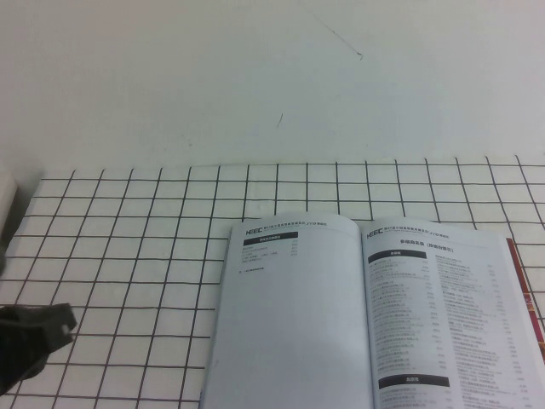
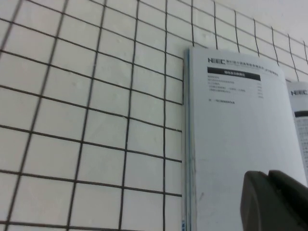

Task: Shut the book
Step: 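Close the open booklet and leave it lying on the table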

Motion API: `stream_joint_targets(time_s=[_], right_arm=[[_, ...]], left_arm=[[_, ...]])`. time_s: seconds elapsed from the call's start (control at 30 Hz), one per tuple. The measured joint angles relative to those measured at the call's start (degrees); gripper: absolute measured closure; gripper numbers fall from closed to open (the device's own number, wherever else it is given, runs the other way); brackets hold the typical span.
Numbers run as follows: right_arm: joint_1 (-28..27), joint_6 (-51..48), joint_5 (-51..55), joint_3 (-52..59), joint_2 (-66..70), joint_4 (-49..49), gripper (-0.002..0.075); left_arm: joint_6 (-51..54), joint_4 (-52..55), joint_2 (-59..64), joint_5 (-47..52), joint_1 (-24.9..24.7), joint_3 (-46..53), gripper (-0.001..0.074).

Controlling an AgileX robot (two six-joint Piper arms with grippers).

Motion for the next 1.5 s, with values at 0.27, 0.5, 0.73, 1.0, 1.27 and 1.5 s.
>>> stream_joint_targets(time_s=[0.27,0.5,0.73,1.0,1.27,1.5], right_arm=[[1.60,-23.12,4.68,-6.84,14.65,25.19,0.0729],[8.57,-26.09,4.05,-13.02,27.34,27.60,0.0729],[12.79,-26.37,2.16,-19.21,37.06,27.59,0.0729],[13.88,-26.40,0.86,-21.80,46.12,25.79,0.0729],[13.77,-25.56,0.25,-22.46,49.04,24.22,0.0729],[13.77,-25.56,-0.08,-22.51,49.30,24.22,0.0729]], left_arm=[[30.89,-30.66,21.28,-0.94,0.00,0.00,0.0739],[61.03,-53.75,39.88,9.19,-0.93,-0.34,0.0739],[65.71,-55.66,53.04,8.52,-5.99,-4.59,0.0739],[66.17,-55.91,61.73,9.54,-9.99,-12.51,0.0739],[63.87,-56.28,62.08,7.50,-6.23,-13.43,0.0739],[61.00,-56.41,62.21,9.69,-10.77,-13.66,0.0739]])
